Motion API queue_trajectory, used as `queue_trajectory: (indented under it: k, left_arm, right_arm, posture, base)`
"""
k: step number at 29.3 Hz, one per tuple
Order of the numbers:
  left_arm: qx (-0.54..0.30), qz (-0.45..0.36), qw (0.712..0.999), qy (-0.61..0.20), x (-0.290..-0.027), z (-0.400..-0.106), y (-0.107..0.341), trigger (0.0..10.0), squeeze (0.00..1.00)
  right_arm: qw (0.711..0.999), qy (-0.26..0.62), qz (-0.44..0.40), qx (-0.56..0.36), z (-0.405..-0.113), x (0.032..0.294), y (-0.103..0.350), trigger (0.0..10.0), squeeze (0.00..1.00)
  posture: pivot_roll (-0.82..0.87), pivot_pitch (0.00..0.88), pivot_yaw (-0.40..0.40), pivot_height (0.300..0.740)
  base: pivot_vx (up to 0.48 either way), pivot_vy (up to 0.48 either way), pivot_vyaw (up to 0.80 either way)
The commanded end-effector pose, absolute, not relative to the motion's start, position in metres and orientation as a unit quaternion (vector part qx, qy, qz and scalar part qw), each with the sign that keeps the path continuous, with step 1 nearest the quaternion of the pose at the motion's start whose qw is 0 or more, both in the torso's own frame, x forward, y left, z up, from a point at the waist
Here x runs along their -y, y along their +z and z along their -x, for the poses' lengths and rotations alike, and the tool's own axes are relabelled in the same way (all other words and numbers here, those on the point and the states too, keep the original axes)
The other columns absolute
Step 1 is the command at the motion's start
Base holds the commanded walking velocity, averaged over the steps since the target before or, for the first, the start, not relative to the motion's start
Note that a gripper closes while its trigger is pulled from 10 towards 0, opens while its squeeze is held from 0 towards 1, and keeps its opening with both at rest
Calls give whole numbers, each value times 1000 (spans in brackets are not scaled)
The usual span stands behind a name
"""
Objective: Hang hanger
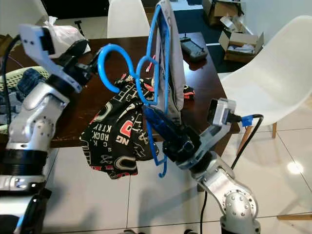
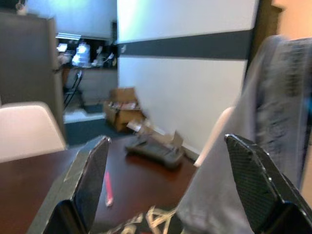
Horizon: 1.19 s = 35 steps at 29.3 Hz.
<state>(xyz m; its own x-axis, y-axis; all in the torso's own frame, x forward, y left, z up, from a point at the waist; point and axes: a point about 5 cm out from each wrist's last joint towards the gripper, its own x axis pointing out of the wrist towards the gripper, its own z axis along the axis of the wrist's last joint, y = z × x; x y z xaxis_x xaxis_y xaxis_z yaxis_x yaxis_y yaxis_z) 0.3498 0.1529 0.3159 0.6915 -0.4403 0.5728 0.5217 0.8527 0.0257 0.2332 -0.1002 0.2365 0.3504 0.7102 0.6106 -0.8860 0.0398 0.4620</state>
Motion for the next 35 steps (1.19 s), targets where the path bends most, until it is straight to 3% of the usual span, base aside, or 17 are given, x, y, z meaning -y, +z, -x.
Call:
queue_trajectory:
  k: [1,12,35]
  left_arm:
    - [297,61,916,-263,-149,-350,315,10000,0]
    - [332,93,888,-305,-109,-352,320,10000,0]
    - [362,115,861,-338,-89,-353,336,10000,0]
  right_arm:
    - [698,580,-405,109,-227,95,240,0,0]
    - [689,593,-405,100,-224,90,239,0,0]
    - [683,601,-404,98,-219,86,237,0,0]
  posture:
    - [69,170,44,740]
    - [62,170,41,740]
    - [51,158,60,740]
  base:
    - [0,0,0]
    - [0,0,0]
    - [0,0,0]
